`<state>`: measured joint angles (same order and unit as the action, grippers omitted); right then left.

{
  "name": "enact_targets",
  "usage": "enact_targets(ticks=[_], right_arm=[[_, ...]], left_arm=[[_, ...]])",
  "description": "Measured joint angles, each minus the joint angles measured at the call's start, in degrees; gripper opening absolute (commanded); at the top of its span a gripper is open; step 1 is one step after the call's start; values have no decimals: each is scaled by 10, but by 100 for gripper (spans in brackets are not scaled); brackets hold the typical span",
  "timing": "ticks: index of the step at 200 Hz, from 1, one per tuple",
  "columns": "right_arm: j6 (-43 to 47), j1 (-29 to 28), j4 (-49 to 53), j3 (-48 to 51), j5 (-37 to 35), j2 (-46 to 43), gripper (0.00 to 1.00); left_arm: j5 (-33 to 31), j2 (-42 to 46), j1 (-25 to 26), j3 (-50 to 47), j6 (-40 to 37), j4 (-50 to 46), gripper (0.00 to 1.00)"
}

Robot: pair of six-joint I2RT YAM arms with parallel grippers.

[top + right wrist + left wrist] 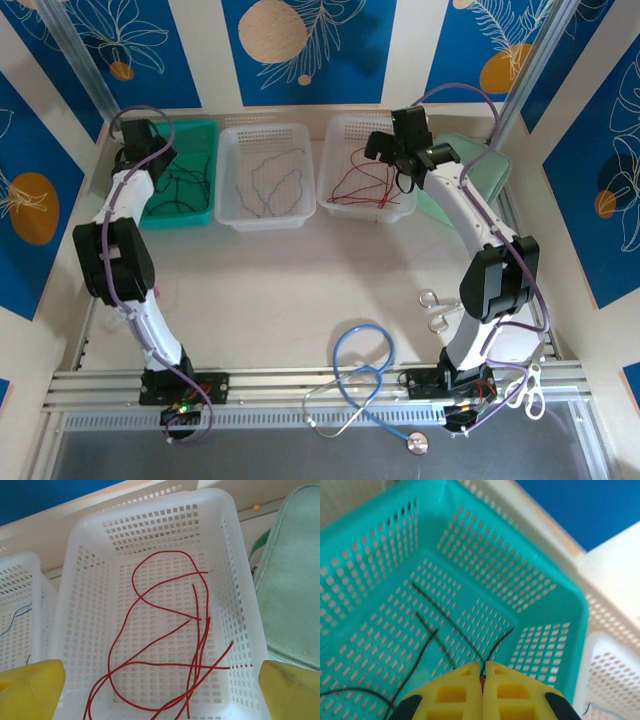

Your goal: Untangle the cables

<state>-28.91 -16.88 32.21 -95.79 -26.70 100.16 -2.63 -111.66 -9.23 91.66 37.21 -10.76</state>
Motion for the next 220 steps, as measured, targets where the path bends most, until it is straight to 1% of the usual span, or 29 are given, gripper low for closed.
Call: enact_targets(ticks=[12,46,61,65,67,75,84,90,96,112,121,149,168,181,203,220], right_arm=[[0,0,0,5,2,0,99],[0,0,-1,24,5,-4,99],[0,0,-1,30,6,-5,99],[0,0,-1,31,6,-6,99],[0,0,-1,32,7,-6,99],[0,1,-1,35,8,-7,99],[0,1,-1,37,9,-10,99],[0,2,0,37,11,-11,99],[1,3,-2,37,12,-13,99],[2,7,-3,37,15,-16,99],[2,8,-4,37,15,-18,99],[2,10,-7,37,19,-23,99],[2,10,-12,42,21,-25,99],[0,10,-13,45,24,-25,99],[0,10,-14,46,28,-25,99],[0,10,-14,47,30,-25,99]], left_arm=[[20,-23,0,14,0,-19,0],[120,-107,0,57,5,-54,0],[152,-130,0,60,14,-64,0],[158,-133,0,60,15,-68,13],[160,-134,0,60,15,-70,17],[168,-138,0,60,15,-74,29],[174,-138,0,58,21,-76,47],[178,-137,0,58,21,-75,55],[179,-137,0,57,20,-73,60],[179,-129,0,45,24,-61,66],[174,-117,1,31,14,-56,72],[127,-53,4,-19,-25,-44,86],[90,0,6,-38,-51,-34,88],[66,41,7,-59,-66,-15,88],[15,109,7,-109,-80,19,81],[-37,145,7,-141,-89,27,78]])
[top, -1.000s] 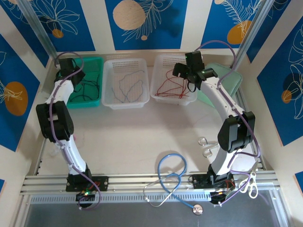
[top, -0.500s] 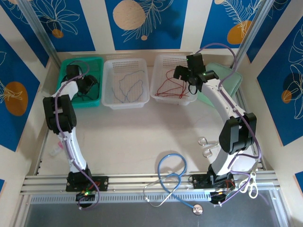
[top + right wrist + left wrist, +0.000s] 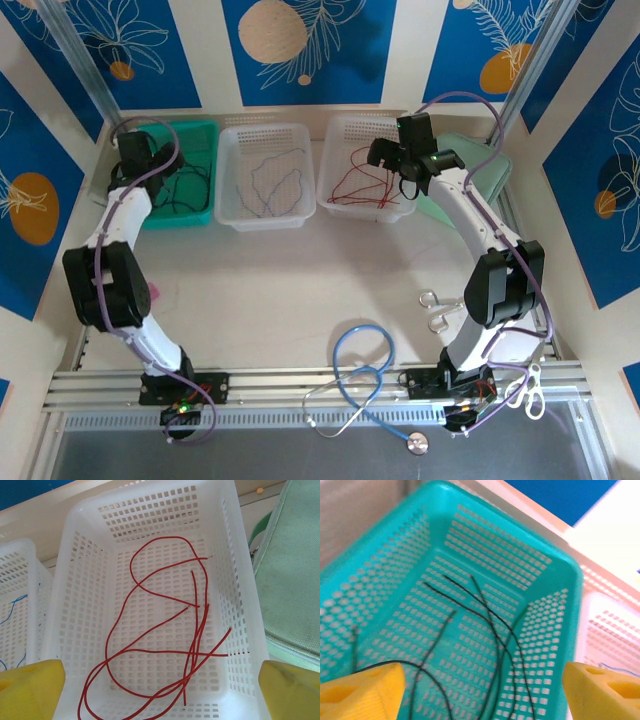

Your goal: Untangle the cables

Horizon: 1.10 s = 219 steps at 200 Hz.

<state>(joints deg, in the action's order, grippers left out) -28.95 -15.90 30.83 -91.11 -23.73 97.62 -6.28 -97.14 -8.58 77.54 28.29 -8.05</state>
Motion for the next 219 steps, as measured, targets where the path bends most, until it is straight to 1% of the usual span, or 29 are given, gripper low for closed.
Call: enact_targets(ticks=[51,78,129,158,190,219], right_arm=[[0,0,-1,5,0,-3,99],[0,1,-1,11,1,-7,99],[2,2,0,11,7,-7,100],[10,3,14,-5,12,-7,100],[20,3,27,-41,15,-7,100],[21,3,33,-58,16,-7,99]], left_arm=[[-167,7,0,-19,-16,-1,73],[-227,-2,-2,-20,-20,-4,73],[-303,-55,-16,13,-11,-45,74],[-344,-87,-19,56,-3,-78,75],[-365,-94,-31,68,19,-98,75],[-375,-100,-44,68,37,-106,72]])
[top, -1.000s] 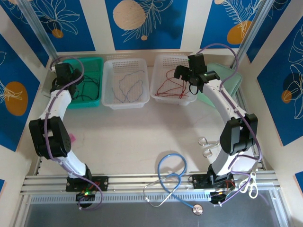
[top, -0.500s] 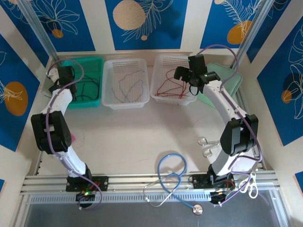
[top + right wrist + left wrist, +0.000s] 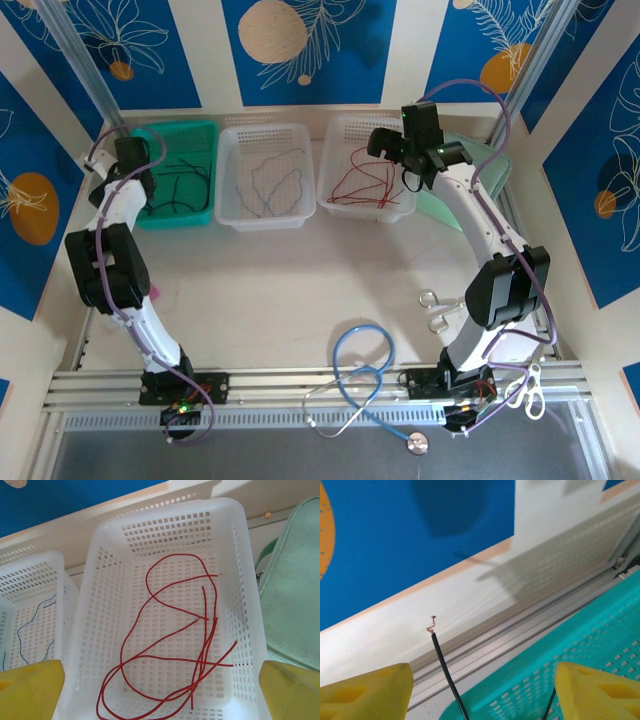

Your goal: Untangle the cables

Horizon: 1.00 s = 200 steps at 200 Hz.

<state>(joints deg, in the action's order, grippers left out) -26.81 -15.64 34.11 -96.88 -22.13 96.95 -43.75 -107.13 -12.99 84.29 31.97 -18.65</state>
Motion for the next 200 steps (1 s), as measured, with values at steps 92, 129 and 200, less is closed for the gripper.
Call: enact_targets(ticks=[92,129,200], right_arm=[[-2,-6,15,-4,8,1,99],[-1,-6,16,-5,12,1,99],[4,2,20,-5,14,1,99]], left_arm=[[55,-31,-57,0,36,-6,54],[96,-38,-70,-23,30,26,15],[136,-17,-75,-71,26,100,0]])
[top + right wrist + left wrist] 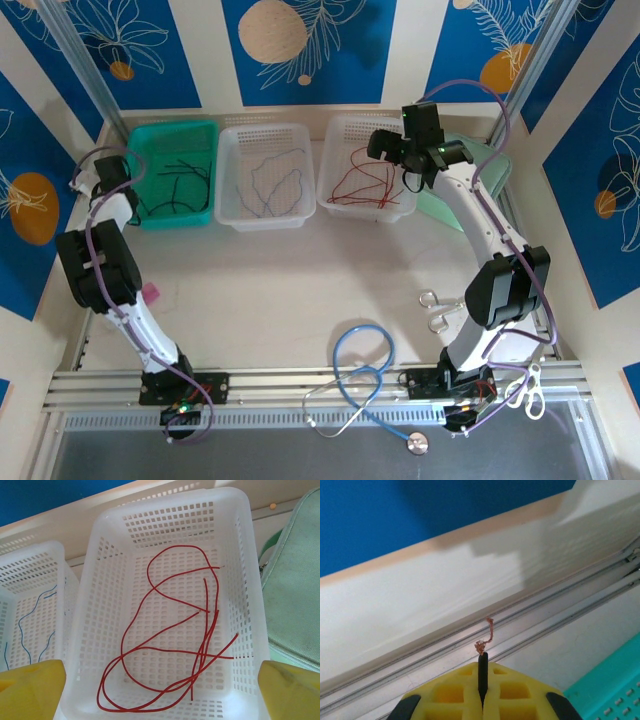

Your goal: Untangle the cables

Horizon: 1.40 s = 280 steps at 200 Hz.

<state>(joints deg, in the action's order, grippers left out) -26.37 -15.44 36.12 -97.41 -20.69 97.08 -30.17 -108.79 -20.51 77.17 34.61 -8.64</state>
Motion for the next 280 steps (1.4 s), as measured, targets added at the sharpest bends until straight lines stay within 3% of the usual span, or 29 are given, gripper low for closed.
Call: enact_targets(ticks=[72,99,146,186,216,258,271,280], right_arm=[[-2,2,-1,0,8,0,99],[-4,3,0,0,11,0,98],[-10,8,-1,27,12,-19,99],[-10,27,-1,51,13,-50,99],[-11,42,-6,58,17,-67,99],[-15,45,-10,68,26,-70,99],[-17,45,-10,75,28,-71,99],[-17,45,-11,81,29,-73,99]], left_arm=[[43,47,16,-6,-35,45,0],[145,21,42,61,-66,32,0],[390,-157,96,287,-61,-81,0],[435,-238,122,326,-82,-207,0],[431,-238,120,342,-96,-249,45],[392,-207,112,369,-106,-257,88],[377,-176,113,369,-111,-250,99],[368,-150,113,369,-113,-245,99]])
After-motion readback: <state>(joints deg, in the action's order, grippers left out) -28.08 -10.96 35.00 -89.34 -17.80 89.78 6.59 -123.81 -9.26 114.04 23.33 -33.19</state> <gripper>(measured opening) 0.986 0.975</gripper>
